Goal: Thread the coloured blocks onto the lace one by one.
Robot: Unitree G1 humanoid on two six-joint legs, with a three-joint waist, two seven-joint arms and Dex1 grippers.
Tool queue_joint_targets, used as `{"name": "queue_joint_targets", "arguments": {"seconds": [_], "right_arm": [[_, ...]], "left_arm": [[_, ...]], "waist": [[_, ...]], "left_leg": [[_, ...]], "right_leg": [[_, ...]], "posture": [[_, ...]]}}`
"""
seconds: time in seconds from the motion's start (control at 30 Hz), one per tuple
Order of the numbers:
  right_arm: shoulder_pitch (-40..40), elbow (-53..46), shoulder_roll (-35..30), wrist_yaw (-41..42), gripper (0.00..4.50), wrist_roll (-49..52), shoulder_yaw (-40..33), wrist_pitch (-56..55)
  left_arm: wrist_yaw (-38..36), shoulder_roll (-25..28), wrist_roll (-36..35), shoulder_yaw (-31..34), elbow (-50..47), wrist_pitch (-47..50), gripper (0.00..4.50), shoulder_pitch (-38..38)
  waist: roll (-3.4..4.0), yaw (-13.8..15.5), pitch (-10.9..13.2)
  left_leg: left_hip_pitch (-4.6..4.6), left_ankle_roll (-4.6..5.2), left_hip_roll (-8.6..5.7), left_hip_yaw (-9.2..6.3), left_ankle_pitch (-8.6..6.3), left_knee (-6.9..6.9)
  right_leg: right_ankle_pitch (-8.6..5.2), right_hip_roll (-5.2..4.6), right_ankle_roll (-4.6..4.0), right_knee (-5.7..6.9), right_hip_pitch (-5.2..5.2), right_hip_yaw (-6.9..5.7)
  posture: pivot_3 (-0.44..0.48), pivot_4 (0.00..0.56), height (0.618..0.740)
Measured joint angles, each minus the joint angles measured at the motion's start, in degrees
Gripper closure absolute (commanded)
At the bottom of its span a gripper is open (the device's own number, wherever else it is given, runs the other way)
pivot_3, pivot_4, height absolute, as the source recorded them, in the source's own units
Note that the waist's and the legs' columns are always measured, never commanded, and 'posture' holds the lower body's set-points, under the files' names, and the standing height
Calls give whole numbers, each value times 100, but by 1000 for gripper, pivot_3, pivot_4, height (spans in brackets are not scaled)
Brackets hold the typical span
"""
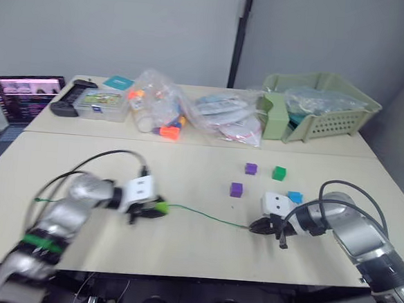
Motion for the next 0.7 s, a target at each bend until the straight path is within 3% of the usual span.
{"name": "queue_joint_targets", "arguments": {"seconds": [0.07,0.17,0.4,0.43,0.63,0.7], "right_arm": [[-80,113,23,74,4500,-26,11,-50],[-166,241,83,134,4500,-74,16,-91],[-251,404,236,246,4500,-153,26,-217],[-267,411,239,270,4500,-170,25,-223],[-310,452,240,332,4500,-235,14,-254],[-309,452,240,347,4500,-234,11,-253]], "left_arm": [[-84,535,-3,513,535,-508,3170,408],[-88,859,53,849,1282,-1452,3170,731],[136,1368,373,958,2962,-2616,3170,490],[156,1419,426,961,3181,-2692,2119,430],[-46,1436,359,976,3606,-2734,184,-89],[-165,1433,251,1006,3517,-2617,30,-227]], "waist": [[4,26,0],[6,79,-1],[6,128,-1],[6,129,-1],[-18,184,-4],[-21,185,-4]], "left_leg": [[6,-1,-1,-4,1,-16],[13,-2,0,3,2,-21],[14,-3,6,63,2,-22],[6,-3,6,66,2,-22],[-24,-6,8,80,4,-21],[-24,-6,8,82,4,-21]], "right_leg": [[-4,-2,-7,6,-4,-9],[-7,-9,-10,1,3,-10],[-8,0,-13,9,-12,-10],[-8,0,-13,11,-21,-10],[-4,-1,-17,18,-54,-9],[-4,-1,-17,17,-55,-9]], "posture": [[0,150,740],[0,150,740],[0,150,740],[0,150,740],[0,150,740],[0,150,740]]}}
